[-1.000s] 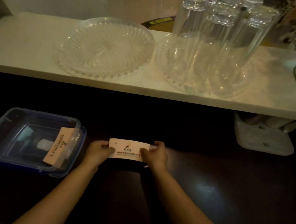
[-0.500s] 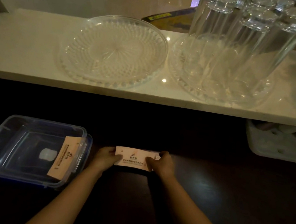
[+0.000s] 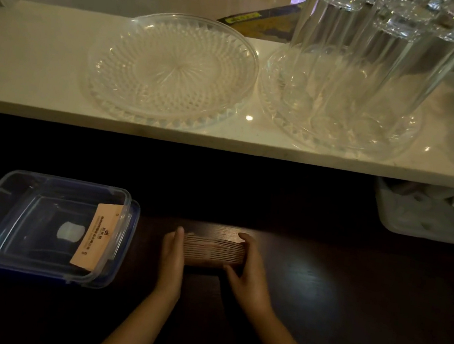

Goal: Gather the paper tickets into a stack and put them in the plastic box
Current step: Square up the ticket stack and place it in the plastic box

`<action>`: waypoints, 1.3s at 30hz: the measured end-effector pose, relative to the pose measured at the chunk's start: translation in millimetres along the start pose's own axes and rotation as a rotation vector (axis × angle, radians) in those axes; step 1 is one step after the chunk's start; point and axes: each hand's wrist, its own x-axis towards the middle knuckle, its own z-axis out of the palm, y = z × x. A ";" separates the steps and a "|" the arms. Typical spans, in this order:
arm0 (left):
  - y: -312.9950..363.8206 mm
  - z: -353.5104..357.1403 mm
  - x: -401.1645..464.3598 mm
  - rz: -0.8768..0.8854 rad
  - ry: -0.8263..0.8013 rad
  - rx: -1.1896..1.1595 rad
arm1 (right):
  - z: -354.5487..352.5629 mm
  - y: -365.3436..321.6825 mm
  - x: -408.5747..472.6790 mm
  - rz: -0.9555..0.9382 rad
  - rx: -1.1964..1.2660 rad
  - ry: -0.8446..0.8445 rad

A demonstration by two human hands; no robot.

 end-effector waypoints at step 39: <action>15.9 6.8 -67.2 -0.060 -0.099 -0.142 | -46.3 -43.7 -26.2 0.473 0.479 -0.460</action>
